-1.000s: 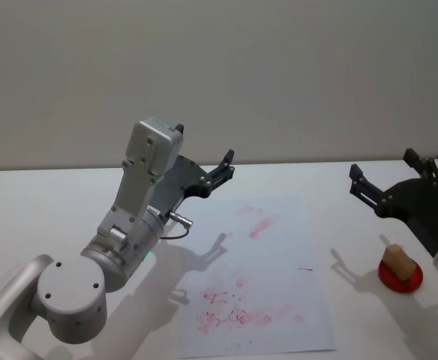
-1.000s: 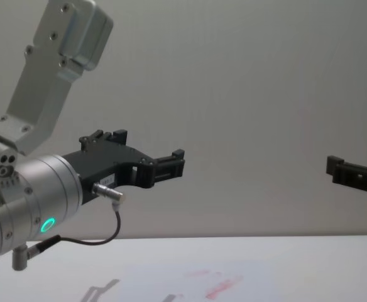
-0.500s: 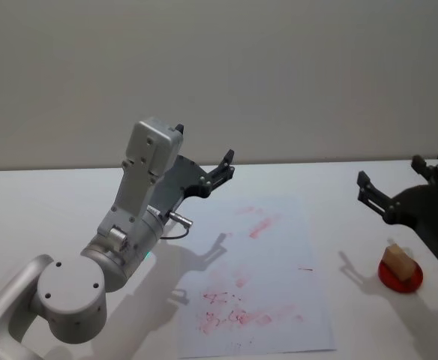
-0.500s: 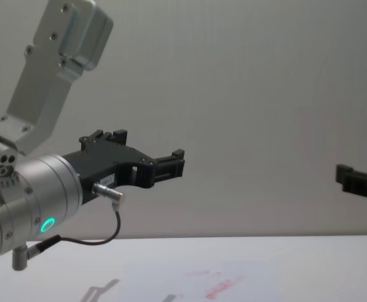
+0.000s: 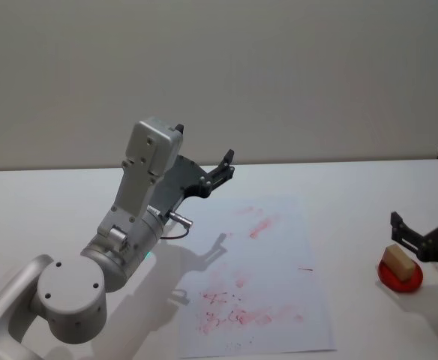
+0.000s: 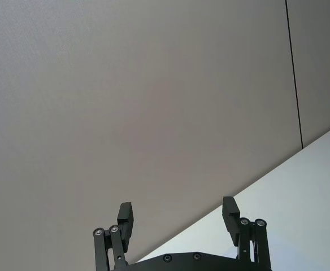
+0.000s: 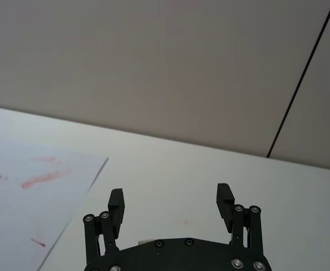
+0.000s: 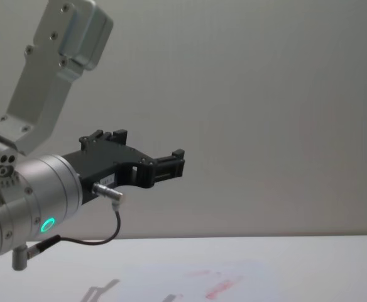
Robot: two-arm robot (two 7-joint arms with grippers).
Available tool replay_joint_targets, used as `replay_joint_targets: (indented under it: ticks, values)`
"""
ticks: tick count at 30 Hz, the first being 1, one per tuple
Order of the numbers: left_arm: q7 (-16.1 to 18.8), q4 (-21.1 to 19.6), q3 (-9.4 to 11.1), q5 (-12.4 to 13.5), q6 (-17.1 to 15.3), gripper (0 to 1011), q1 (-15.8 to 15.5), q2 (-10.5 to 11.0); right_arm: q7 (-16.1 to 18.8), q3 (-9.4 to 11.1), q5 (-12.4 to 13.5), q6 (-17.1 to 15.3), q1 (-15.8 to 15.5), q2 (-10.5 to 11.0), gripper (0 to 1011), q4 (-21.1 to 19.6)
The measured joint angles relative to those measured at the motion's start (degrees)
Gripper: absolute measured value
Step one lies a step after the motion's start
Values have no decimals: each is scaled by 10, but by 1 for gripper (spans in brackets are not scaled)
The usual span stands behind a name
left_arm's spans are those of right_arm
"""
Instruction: Use the one hand to pick up the stamp and affix it onto the A4 paper.
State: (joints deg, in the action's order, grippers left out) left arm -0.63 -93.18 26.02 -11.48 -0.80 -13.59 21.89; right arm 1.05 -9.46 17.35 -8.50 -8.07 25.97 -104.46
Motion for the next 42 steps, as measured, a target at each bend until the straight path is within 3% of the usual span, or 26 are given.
replay_joint_targets:
  ticks: [10, 20, 31, 42]
  values:
    - [0, 0, 0, 0, 0, 1001, 0, 0, 6, 7, 2, -40, -24, 19, 1001, -5]
    - [0, 0, 0, 0, 0, 1001, 0, 0, 26, 6, -5, -75, -31, 23, 1001, 2]
    - [0, 0, 0, 0, 0, 1001, 0, 0, 39, 0, -23, -95, -23, 16, 1001, 21]
    - [0, 0, 0, 0, 0, 1001, 0, 0, 57, -10, -46, -92, 3, -3, 1001, 48]
